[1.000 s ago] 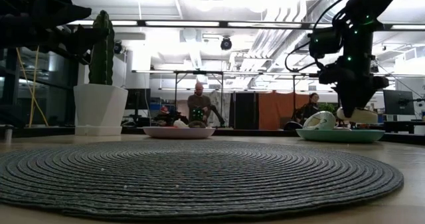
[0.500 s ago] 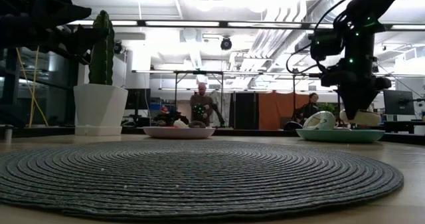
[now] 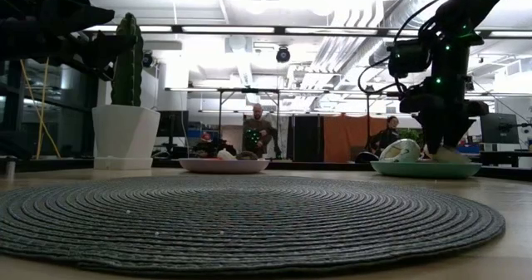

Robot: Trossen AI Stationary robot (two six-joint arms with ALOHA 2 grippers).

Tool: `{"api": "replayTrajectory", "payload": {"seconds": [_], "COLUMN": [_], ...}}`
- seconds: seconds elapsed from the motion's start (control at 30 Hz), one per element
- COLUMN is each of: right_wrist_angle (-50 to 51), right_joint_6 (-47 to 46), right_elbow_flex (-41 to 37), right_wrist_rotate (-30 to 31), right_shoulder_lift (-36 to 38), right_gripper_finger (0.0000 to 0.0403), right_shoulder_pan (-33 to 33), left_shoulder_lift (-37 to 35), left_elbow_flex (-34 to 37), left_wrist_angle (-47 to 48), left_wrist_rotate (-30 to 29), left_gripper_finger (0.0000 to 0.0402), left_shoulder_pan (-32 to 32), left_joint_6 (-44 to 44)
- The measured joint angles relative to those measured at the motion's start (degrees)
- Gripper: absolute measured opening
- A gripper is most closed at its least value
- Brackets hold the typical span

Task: Pick & Place donuts
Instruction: Put the large black doughnut on the blue plate, then return to Home Position

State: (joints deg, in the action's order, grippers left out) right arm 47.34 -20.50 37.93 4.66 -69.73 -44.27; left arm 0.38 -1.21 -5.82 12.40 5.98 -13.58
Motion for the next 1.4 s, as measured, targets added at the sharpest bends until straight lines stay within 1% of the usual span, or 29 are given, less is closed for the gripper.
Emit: {"api": "replayTrajectory", "payload": {"seconds": [0.17,0.37,0.47,0.7,0.87,1.1,1.3,1.4], "right_wrist_angle": [-1.16,-0.17,-0.08,1.63,5.24,12.23,17.89,16.16], "right_joint_6": [0.14,0.57,1.0,1.54,4.17,7.0,11.64,13.56], "right_elbow_flex": [0.02,0.02,0.02,1.1,5.12,14.0,23.1,24.92], "right_wrist_rotate": [-0.12,-0.48,-1.98,-2.01,-1.53,-1.9,-4.53,-6.1], "right_shoulder_lift": [0.0,0.0,0.0,0.0,0.0,0.0,0.33,3.17], "right_gripper_finger": [0.0245,0.0261,0.0269,0.0294,0.0306,0.0307,0.0307,0.0307], "right_shoulder_pan": [0.0,0.0,0.02,0.01,0.0,0.0,0.02,0.0], "left_shoulder_lift": [0.0,0.0,0.0,0.0,0.0,0.0,0.0,0.0], "left_elbow_flex": [0.0,0.0,0.0,0.0,0.0,0.02,0.02,0.0], "left_wrist_angle": [0.0,0.0,0.0,0.0,0.0,0.0,0.0,0.0], "left_wrist_rotate": [0.0,0.0,0.0,0.0,0.0,0.0,0.0,0.0], "left_gripper_finger": [0.023,0.023,0.023,0.023,0.023,0.023,0.023,0.023], "left_shoulder_pan": [0.01,0.02,0.02,0.01,0.02,0.01,0.0,0.01], "left_joint_6": [0.0,0.0,0.0,0.0,0.0,0.0,0.0,0.0]}}
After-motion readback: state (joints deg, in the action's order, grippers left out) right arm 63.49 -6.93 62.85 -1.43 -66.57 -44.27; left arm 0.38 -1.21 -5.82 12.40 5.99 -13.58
